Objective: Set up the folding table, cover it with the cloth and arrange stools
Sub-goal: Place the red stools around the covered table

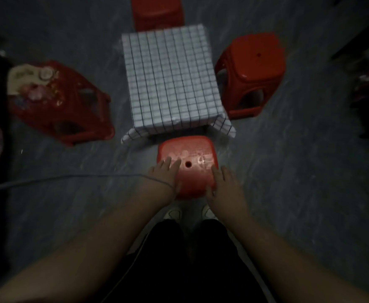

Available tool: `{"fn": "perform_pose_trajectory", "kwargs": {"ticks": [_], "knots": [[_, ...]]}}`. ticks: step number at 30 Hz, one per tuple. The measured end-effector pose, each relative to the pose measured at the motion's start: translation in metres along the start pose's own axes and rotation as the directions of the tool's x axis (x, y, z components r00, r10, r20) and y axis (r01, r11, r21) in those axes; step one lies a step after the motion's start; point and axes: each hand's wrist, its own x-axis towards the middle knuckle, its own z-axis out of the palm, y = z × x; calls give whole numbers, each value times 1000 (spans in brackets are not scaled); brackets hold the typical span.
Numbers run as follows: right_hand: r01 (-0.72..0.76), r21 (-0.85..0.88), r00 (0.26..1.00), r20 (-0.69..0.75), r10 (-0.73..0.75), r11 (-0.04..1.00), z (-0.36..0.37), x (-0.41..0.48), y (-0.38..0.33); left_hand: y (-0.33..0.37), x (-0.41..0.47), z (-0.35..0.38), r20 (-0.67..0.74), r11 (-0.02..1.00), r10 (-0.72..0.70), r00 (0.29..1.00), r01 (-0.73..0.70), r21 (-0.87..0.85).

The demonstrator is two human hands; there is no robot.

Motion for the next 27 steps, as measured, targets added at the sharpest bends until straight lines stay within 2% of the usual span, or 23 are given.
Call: {"fn": "perform_pose_trajectory", "kwargs": {"ticks": [7, 11, 14, 16, 18, 20, 22, 27], "knots": [[89, -23, 984, 160, -84, 996, 97, 94, 70, -10, 73, 110, -14, 973, -155, 988, 150, -174], [108, -27, 980, 173, -102, 994, 157, 140, 113, -23, 111, 177, -14, 936, -274, 962, 263, -233], [63, -77, 983, 177, -48, 995, 191, 161, 137, -37, 125, 215, 12, 860, -418, 908, 400, -318], [-24, -20, 984, 177, 27, 1000, 204, 168, 144, -43, 127, 234, 41, 786, -491, 870, 463, -410], [-93, 145, 982, 178, 67, 985, 211, 169, 149, -45, 127, 248, 32, 749, -493, 869, 443, -492], [-72, 266, 987, 160, 30, 961, 215, 166, 152, -45, 126, 254, -3, 722, -500, 866, 414, -554], [-40, 274, 989, 151, -2, 961, 219, 162, 154, -44, 126, 258, -3, 693, -522, 853, 422, -585], [-65, 276, 989, 144, 25, 959, 223, 150, 149, -36, 122, 263, 1, 667, -549, 836, 438, -603]]}}
